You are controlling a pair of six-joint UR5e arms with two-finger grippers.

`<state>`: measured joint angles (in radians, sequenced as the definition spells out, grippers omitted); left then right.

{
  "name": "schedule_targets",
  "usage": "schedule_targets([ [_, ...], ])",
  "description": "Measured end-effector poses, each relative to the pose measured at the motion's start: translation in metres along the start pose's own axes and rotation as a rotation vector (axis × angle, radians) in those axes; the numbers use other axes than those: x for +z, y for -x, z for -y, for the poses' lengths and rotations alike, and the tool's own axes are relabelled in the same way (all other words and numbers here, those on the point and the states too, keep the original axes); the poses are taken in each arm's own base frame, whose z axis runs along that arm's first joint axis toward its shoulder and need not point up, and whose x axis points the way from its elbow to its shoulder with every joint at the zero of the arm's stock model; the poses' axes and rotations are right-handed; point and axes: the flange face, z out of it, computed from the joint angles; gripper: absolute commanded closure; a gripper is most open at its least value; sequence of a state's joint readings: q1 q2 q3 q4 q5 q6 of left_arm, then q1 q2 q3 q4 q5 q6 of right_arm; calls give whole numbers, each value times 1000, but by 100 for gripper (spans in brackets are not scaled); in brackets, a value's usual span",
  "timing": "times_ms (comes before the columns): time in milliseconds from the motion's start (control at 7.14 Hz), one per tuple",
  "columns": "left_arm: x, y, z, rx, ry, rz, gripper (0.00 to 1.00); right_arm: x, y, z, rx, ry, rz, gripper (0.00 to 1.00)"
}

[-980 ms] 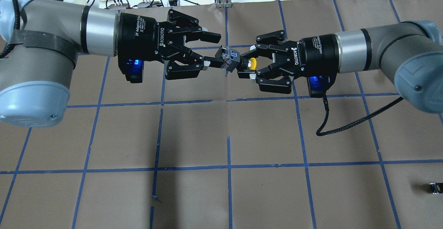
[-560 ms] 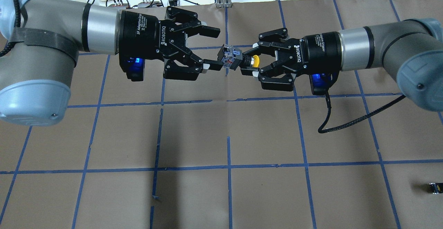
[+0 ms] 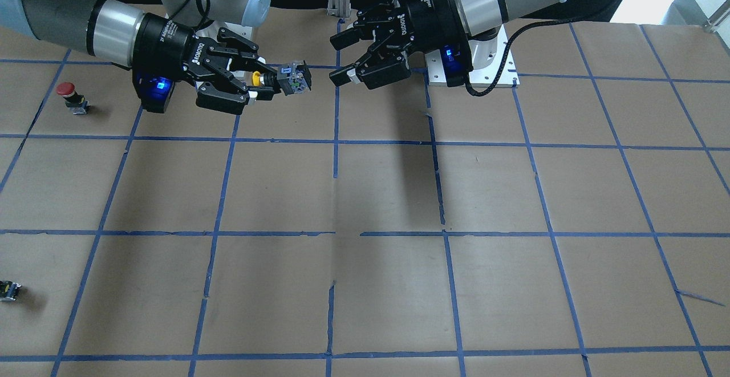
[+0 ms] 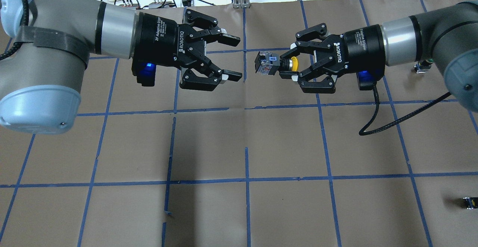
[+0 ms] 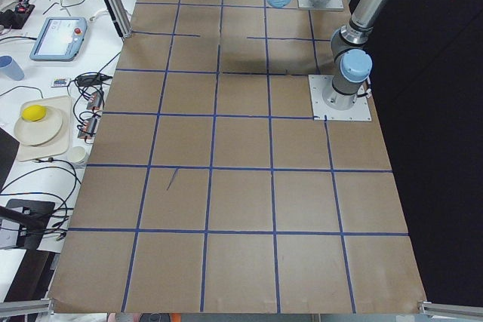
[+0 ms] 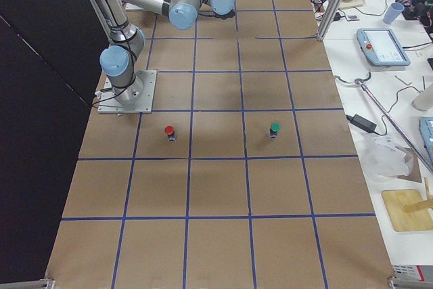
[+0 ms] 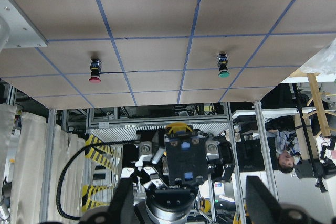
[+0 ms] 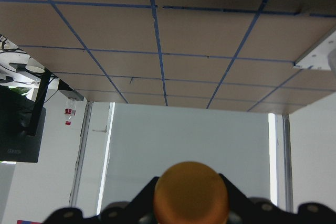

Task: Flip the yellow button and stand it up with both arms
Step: 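Open the left gripper and pull it back while the right gripper holds the button, then carry the button with the right gripper toward the green button, base down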

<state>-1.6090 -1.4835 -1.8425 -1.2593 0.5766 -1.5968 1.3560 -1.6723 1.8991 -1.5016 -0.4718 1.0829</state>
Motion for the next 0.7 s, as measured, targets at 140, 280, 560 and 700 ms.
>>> schedule_targets([
  [140,14,6,-6,88,-101,31,21,-7,4,-1,-124,-97,-15,91],
  [280,27,13,-9,194,-195,67,20,-13,5,0,-273,-205,-60,92],
  [560,43,29,-10,451,-361,158,20,-29,5,7,-608,-406,-229,92],
  [700,43,35,-10,571,-409,208,19,-37,3,15,-771,-491,-348,94],
])
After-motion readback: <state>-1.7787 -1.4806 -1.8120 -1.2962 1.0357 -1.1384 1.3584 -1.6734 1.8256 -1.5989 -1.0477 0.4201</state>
